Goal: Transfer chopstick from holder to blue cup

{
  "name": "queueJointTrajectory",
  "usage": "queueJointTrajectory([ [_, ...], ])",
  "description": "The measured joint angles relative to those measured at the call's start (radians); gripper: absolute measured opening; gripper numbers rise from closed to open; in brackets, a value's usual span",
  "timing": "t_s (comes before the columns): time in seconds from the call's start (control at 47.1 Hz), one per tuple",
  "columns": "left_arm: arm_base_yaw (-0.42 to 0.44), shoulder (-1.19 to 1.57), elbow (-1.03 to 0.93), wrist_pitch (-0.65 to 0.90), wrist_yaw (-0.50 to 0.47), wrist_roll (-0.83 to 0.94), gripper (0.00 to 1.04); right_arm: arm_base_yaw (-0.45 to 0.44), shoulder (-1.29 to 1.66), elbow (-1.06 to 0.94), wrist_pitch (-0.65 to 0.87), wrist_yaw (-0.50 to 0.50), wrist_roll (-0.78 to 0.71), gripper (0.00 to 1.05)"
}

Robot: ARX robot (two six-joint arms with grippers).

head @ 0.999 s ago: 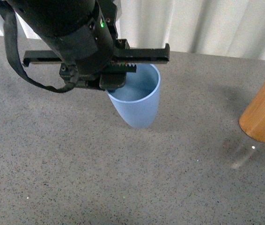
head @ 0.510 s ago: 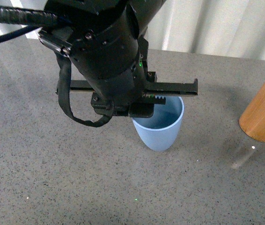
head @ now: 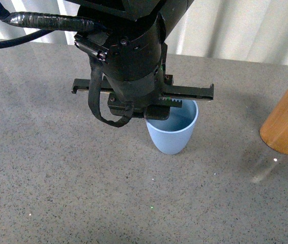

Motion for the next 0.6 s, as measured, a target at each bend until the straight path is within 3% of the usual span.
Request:
queueJointTrajectory([
  [0.425,0.025,0.003,0.0,-0.021,-0.018,0.05,0.03,0.0,0.0,0.0,0.0,0.0,0.0,0.95],
  [0.595,0.03,-0.005,0.0,-0.038,0.009,0.05,0.33,0.0,0.0,0.0,0.0,0.0,0.0,0.95],
])
